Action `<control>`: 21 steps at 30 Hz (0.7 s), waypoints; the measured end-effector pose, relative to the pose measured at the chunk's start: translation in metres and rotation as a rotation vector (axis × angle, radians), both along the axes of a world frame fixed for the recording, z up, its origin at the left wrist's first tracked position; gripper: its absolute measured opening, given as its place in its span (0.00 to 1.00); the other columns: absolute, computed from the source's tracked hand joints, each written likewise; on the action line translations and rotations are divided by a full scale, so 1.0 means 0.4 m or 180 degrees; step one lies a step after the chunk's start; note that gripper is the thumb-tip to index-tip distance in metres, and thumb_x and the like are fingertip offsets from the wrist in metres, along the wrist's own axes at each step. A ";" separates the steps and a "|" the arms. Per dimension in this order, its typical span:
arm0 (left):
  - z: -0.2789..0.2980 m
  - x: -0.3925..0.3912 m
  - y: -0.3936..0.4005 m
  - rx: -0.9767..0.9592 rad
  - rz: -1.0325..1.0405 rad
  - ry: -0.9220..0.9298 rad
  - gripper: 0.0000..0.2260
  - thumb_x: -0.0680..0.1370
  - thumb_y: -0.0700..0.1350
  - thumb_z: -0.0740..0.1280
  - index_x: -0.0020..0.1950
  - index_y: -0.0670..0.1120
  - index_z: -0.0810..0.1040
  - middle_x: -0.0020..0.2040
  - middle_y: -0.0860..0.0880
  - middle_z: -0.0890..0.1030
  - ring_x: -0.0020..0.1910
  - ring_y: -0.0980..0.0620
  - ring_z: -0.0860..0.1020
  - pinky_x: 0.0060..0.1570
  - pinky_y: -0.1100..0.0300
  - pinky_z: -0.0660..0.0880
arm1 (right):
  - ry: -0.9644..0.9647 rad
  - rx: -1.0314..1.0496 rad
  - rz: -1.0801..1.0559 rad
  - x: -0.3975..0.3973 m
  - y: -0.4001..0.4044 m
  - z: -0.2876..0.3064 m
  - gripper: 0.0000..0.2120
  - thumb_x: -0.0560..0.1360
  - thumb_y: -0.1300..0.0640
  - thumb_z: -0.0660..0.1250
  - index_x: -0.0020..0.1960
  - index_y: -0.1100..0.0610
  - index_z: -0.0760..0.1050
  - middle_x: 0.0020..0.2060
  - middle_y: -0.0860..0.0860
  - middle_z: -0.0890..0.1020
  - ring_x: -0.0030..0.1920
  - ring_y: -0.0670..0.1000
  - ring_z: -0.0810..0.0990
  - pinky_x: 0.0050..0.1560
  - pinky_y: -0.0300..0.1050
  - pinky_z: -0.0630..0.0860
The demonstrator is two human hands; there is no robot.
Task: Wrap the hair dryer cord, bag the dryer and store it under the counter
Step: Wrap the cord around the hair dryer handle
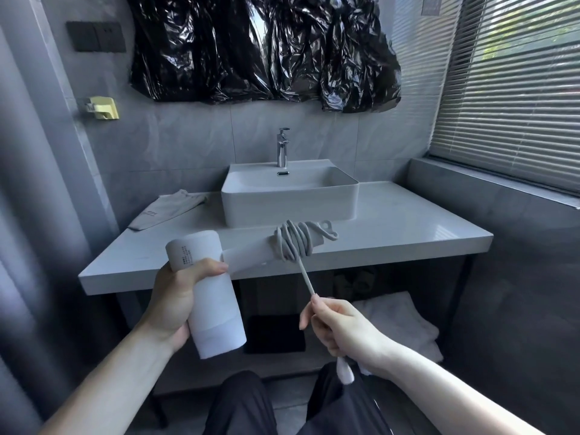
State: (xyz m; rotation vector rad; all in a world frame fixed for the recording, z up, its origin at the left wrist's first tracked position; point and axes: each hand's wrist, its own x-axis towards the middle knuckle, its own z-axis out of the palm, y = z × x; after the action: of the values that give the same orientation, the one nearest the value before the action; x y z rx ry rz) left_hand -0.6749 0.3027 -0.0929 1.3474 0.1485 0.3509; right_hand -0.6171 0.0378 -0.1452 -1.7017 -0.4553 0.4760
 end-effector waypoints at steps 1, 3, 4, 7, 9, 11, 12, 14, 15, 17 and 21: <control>0.002 0.002 0.001 -0.0002 0.0066 0.0019 0.25 0.57 0.48 0.79 0.51 0.41 0.82 0.43 0.40 0.81 0.38 0.42 0.82 0.38 0.50 0.80 | -0.0083 -0.0107 -0.0001 -0.004 -0.004 -0.001 0.24 0.90 0.46 0.54 0.45 0.55 0.79 0.26 0.44 0.65 0.26 0.44 0.59 0.27 0.36 0.58; 0.004 0.004 0.001 0.0010 0.0190 0.0021 0.25 0.56 0.48 0.80 0.50 0.41 0.81 0.41 0.41 0.81 0.38 0.42 0.82 0.38 0.50 0.80 | -0.0243 -0.0338 -0.0014 -0.015 -0.012 0.006 0.22 0.90 0.49 0.55 0.47 0.57 0.80 0.27 0.45 0.66 0.25 0.44 0.62 0.25 0.35 0.61; 0.004 0.004 0.001 0.0046 0.0261 0.0004 0.24 0.56 0.48 0.80 0.48 0.42 0.81 0.40 0.43 0.81 0.38 0.42 0.82 0.38 0.49 0.80 | -0.0334 -0.0485 0.0016 -0.020 -0.018 0.006 0.21 0.90 0.50 0.55 0.49 0.59 0.81 0.27 0.45 0.67 0.24 0.44 0.63 0.24 0.35 0.63; 0.006 0.007 0.002 0.0278 0.0517 -0.0123 0.15 0.59 0.44 0.80 0.42 0.44 0.81 0.35 0.48 0.83 0.36 0.45 0.82 0.36 0.50 0.80 | -0.0738 -0.0974 0.0169 -0.041 -0.035 0.008 0.18 0.89 0.49 0.58 0.53 0.56 0.83 0.28 0.49 0.69 0.27 0.48 0.68 0.27 0.40 0.72; 0.005 0.010 0.008 0.0474 0.0692 -0.0188 0.12 0.61 0.42 0.79 0.42 0.44 0.81 0.33 0.52 0.84 0.33 0.50 0.83 0.30 0.54 0.80 | -0.1154 -0.1231 0.0149 -0.051 -0.050 0.018 0.16 0.87 0.48 0.60 0.51 0.52 0.83 0.30 0.51 0.70 0.30 0.49 0.68 0.32 0.46 0.70; -0.002 0.010 0.016 0.0655 0.0796 -0.0184 0.15 0.61 0.42 0.79 0.45 0.43 0.81 0.33 0.53 0.85 0.31 0.53 0.83 0.28 0.58 0.80 | -0.1549 -0.1399 0.0103 -0.057 -0.064 0.039 0.15 0.87 0.47 0.60 0.49 0.50 0.83 0.30 0.53 0.72 0.29 0.45 0.67 0.35 0.42 0.66; -0.006 0.009 0.020 0.0763 0.0828 -0.0163 0.17 0.61 0.42 0.79 0.47 0.43 0.81 0.33 0.53 0.85 0.31 0.54 0.83 0.28 0.59 0.80 | -0.1688 -0.1466 0.0086 -0.060 -0.070 0.055 0.15 0.87 0.47 0.60 0.49 0.49 0.83 0.31 0.55 0.74 0.29 0.44 0.70 0.35 0.39 0.66; -0.019 0.007 0.023 0.1048 0.0883 -0.0124 0.20 0.60 0.42 0.80 0.49 0.42 0.81 0.35 0.51 0.87 0.31 0.55 0.84 0.30 0.56 0.81 | -0.1847 -0.1569 -0.0015 -0.063 -0.077 0.089 0.14 0.87 0.49 0.61 0.50 0.50 0.83 0.29 0.50 0.78 0.27 0.44 0.74 0.33 0.39 0.67; -0.026 0.008 0.023 0.1196 0.0909 -0.0117 0.21 0.59 0.43 0.80 0.49 0.41 0.82 0.37 0.48 0.88 0.33 0.53 0.84 0.33 0.54 0.81 | -0.1902 -0.1609 -0.0084 -0.066 -0.079 0.107 0.12 0.87 0.49 0.62 0.50 0.50 0.83 0.27 0.46 0.79 0.27 0.44 0.77 0.32 0.40 0.70; -0.039 0.013 0.021 0.1440 0.0913 -0.0116 0.22 0.59 0.44 0.81 0.49 0.41 0.82 0.41 0.43 0.88 0.37 0.46 0.86 0.36 0.51 0.82 | -0.2191 -0.1741 -0.0277 -0.062 -0.082 0.137 0.10 0.84 0.47 0.65 0.49 0.47 0.84 0.32 0.41 0.85 0.35 0.44 0.83 0.39 0.44 0.79; -0.051 0.018 0.013 0.1740 0.0844 -0.0153 0.21 0.59 0.44 0.83 0.48 0.44 0.81 0.41 0.45 0.87 0.37 0.47 0.84 0.38 0.53 0.81 | -0.2658 -0.1742 -0.0563 -0.036 -0.086 0.188 0.06 0.80 0.46 0.70 0.48 0.44 0.85 0.37 0.40 0.90 0.43 0.42 0.87 0.48 0.45 0.83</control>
State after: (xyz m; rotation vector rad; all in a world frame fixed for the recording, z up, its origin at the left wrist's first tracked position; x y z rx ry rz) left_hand -0.6675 0.3078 -0.1133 1.8623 0.2008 0.6811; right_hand -0.6314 0.0034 -0.0702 -2.4248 -0.8059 -0.3075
